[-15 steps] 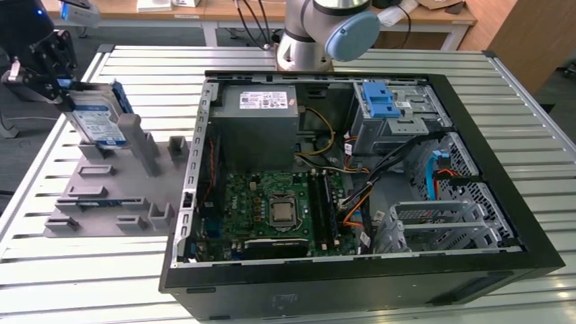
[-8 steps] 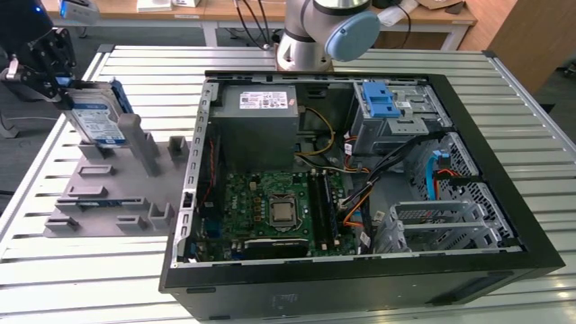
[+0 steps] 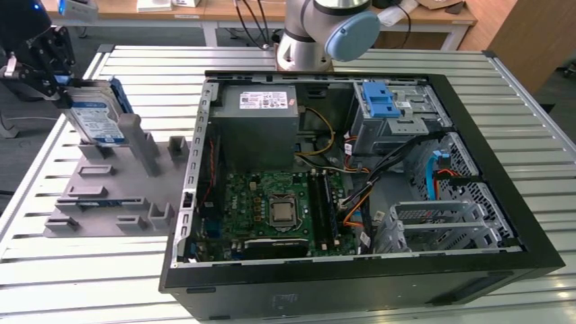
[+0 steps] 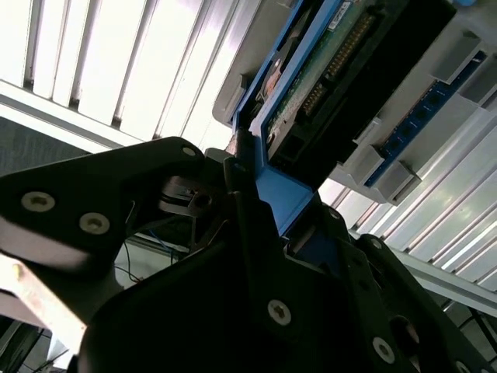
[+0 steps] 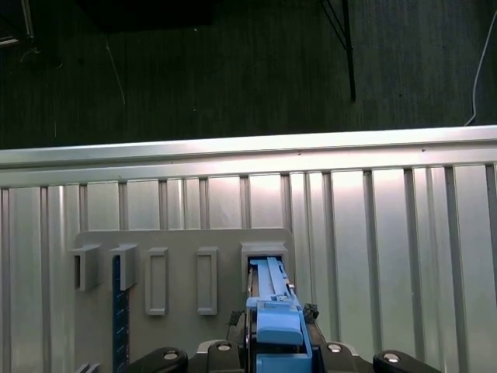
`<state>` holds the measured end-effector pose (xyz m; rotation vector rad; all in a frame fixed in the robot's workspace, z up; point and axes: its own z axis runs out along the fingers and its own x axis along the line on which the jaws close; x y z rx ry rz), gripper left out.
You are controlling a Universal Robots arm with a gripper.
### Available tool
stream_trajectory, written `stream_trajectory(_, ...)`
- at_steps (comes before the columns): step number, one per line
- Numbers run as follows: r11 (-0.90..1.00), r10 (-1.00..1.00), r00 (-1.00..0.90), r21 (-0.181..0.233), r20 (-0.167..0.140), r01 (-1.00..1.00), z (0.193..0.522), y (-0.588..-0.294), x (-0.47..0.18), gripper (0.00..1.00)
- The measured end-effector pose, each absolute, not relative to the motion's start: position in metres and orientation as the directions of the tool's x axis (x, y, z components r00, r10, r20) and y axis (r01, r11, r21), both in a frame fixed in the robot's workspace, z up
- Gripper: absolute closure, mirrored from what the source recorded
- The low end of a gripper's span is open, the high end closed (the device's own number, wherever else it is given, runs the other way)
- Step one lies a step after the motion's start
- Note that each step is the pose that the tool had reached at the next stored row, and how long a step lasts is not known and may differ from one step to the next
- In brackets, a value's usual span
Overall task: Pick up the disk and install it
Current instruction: 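Pick up the disk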
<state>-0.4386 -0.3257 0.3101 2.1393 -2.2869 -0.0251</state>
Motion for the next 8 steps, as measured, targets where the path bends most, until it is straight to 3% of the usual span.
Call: stream_trajectory(8, 0.067, -0.998, -0.067, 0.018, -0.004, -0.998, 0.3141, -0.3257, -0.4386, 0.63)
